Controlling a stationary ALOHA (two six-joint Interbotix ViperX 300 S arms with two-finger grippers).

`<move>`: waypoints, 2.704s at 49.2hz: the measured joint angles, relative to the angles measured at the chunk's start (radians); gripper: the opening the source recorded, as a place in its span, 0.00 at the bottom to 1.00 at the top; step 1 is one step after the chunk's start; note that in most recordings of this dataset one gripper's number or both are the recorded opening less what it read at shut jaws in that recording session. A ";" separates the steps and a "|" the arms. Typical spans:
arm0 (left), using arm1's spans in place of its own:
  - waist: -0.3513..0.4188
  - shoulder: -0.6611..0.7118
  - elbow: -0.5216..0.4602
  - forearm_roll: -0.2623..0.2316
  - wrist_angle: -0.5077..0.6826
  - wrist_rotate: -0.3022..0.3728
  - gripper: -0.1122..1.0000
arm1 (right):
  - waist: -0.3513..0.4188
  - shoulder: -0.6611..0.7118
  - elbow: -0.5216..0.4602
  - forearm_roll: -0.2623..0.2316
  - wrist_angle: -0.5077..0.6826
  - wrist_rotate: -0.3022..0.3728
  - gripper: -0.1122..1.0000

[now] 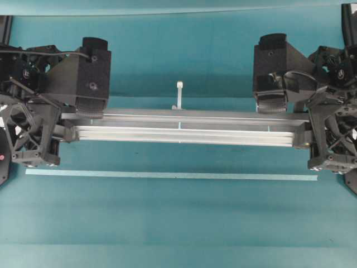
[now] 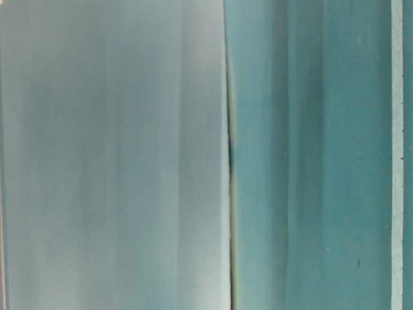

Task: Lift the large metal rail with both hands.
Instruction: 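Hold the rail raised above the table with both grippers, then lower the rail back down onto the table with both grippers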

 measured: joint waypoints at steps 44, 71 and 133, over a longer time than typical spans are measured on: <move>0.008 0.005 0.061 0.000 -0.078 0.003 0.42 | -0.003 -0.015 0.123 0.000 -0.040 0.000 0.44; 0.037 0.003 0.356 0.000 -0.382 0.003 0.43 | -0.008 -0.026 0.387 -0.003 -0.321 0.000 0.44; 0.014 0.160 0.747 0.008 -0.922 -0.107 0.43 | 0.008 0.186 0.678 -0.006 -0.841 -0.011 0.44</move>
